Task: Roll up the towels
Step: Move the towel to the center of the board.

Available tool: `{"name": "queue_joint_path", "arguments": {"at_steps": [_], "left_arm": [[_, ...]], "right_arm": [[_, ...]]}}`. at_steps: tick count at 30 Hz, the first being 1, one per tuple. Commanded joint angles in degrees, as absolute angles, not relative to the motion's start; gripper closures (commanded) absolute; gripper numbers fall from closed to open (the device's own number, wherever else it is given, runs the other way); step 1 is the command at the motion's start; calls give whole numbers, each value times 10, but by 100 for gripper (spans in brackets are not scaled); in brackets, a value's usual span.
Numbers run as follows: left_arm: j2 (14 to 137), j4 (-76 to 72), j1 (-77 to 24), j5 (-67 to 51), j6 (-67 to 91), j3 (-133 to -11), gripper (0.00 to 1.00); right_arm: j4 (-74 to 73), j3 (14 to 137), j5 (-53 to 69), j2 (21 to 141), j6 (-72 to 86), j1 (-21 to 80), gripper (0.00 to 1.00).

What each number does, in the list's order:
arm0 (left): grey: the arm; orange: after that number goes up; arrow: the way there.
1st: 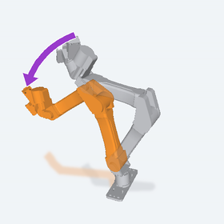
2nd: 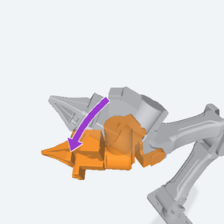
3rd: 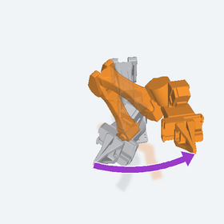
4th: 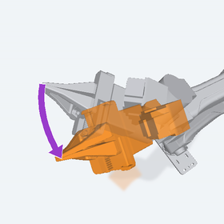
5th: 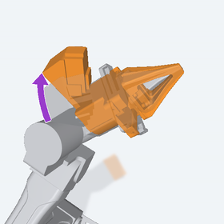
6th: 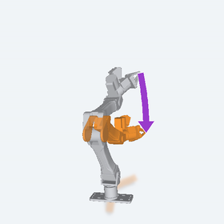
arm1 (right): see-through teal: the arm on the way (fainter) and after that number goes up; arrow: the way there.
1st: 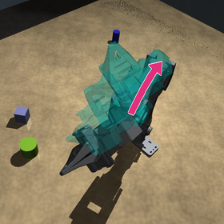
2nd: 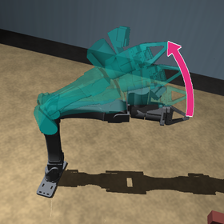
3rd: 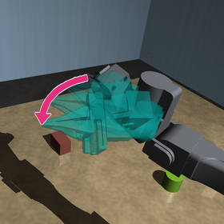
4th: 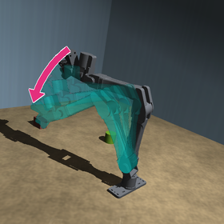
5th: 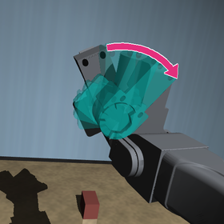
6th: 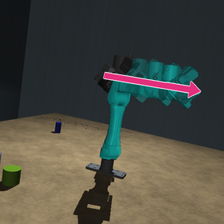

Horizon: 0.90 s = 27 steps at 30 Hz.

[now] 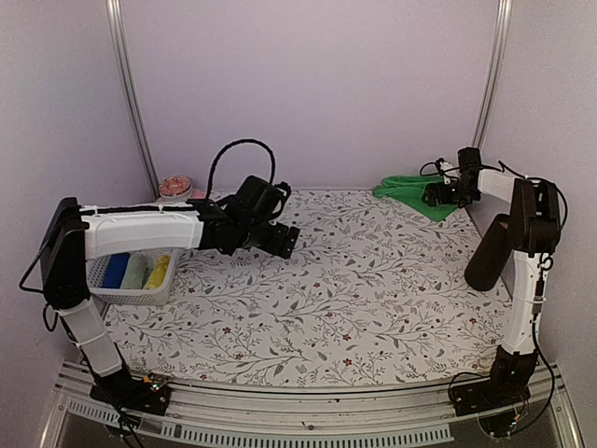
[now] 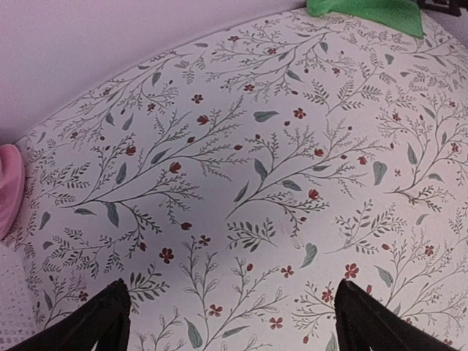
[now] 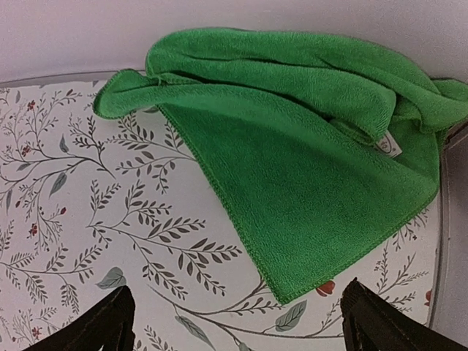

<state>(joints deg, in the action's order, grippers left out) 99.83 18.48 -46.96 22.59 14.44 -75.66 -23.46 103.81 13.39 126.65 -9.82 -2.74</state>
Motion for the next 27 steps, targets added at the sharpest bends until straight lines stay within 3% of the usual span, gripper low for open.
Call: {"name": "queue_joint_path", "arguments": {"at_steps": [1,17,27], "left_arm": [[1015,119,-508,246,124,-737,3],[1066,14,-576,278,102,-678,3],[1074,-22,-591,299,96,-649,3]], "right_arm": [[-271,1072,113,1303,-98,-28,1],[-280,1105,59,1396,-121,-1,1],[-336,1145,218,1427,-124,-2,1]]}}
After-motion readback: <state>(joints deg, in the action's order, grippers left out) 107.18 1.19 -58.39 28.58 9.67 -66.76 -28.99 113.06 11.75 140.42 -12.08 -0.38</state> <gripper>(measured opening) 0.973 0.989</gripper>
